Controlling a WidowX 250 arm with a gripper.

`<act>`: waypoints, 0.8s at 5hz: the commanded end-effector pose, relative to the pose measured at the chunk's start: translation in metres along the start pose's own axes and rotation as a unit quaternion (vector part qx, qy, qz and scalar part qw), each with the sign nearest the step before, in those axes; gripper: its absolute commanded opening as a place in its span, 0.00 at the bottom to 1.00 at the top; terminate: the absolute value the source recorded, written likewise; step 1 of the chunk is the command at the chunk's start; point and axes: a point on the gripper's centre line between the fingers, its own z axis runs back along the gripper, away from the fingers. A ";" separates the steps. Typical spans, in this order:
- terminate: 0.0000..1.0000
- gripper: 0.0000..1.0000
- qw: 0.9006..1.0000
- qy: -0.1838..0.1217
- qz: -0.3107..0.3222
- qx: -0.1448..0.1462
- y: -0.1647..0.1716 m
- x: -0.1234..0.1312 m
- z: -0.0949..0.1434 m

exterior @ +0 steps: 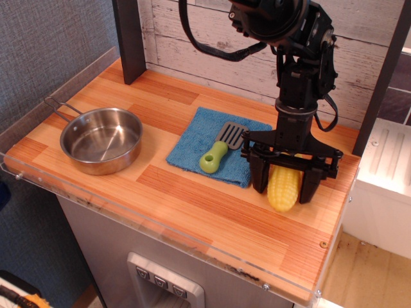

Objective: Move the corn to the right of the cloth.

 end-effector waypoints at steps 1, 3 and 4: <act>0.00 1.00 0.991 -0.106 -0.067 -0.037 0.004 -0.019 0.077; 0.00 1.00 0.978 -0.194 -0.067 -0.044 0.056 -0.067 0.145; 0.00 1.00 0.982 -0.183 -0.036 -0.006 0.095 -0.075 0.143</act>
